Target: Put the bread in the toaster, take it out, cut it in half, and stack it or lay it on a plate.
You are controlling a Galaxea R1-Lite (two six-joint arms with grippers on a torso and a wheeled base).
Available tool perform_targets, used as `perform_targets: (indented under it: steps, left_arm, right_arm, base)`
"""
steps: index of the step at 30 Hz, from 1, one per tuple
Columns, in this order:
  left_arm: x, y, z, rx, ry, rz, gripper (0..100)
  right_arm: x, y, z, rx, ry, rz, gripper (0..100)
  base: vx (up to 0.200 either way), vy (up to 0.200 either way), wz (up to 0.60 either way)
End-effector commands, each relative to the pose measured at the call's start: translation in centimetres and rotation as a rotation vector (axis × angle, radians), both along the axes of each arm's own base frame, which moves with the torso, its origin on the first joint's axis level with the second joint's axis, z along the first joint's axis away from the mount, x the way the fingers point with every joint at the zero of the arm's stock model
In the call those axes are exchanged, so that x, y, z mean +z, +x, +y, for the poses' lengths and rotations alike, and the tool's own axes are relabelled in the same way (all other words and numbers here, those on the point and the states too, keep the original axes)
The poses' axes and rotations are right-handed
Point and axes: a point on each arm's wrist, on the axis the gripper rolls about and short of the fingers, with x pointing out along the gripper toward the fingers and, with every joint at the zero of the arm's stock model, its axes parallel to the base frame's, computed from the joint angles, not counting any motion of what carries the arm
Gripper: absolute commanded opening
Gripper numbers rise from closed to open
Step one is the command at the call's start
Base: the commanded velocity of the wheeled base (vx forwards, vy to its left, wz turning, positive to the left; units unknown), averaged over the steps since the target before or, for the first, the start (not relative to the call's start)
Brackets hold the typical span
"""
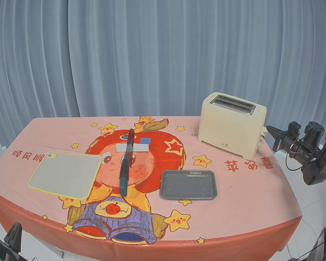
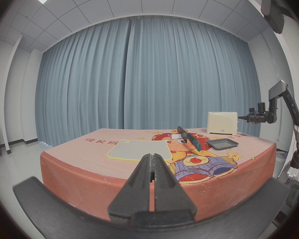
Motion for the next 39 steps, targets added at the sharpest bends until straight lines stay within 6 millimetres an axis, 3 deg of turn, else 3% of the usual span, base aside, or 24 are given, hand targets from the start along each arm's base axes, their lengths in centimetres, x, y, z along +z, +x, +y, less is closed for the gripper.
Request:
perform_targets:
  steps: [1,39]
  left_arm:
    - [-0.49,0.13,0.00,0.001,0.000,0.018,0]
    - [-0.49,0.13,0.00,0.001,0.000,0.018,0]
  right_arm:
    - [0.63,-0.36,0.07,0.003,-0.002,-0.013,0]
    - [1.05,-0.77,0.06,0.006,-0.006,-0.021,0]
  base:
    - [0.000,0.000,0.00]
    - [0.000,0.000,0.00]
